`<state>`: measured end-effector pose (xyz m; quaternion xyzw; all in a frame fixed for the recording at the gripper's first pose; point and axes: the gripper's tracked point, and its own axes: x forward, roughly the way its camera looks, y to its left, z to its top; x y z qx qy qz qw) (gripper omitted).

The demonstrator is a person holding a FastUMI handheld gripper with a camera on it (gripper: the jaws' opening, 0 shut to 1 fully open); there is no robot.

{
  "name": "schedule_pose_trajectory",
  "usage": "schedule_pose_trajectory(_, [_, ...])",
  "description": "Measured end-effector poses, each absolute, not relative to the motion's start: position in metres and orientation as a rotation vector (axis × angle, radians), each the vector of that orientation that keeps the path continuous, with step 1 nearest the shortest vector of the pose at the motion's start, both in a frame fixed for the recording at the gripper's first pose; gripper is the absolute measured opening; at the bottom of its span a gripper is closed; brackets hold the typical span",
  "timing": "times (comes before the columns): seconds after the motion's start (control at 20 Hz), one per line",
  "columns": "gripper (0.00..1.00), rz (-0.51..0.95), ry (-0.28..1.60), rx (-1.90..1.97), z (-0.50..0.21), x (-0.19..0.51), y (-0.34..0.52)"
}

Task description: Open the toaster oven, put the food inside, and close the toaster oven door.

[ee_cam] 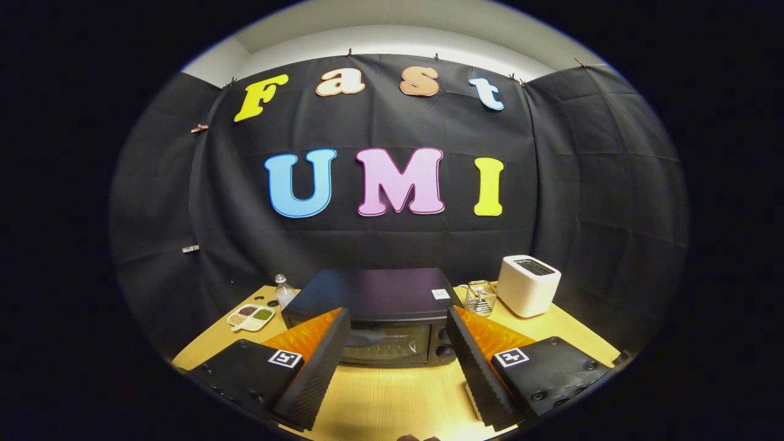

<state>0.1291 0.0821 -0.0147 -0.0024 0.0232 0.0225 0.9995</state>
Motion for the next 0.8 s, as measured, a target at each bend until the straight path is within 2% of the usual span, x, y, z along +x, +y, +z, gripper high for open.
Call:
schedule_pose_trajectory(0.4, [0.98,0.071,0.111,-0.021,-0.062,0.204,0.134])
schedule_pose_trajectory(0.8, [0.98,0.088,0.194,-0.054,-0.118,0.243,0.147])
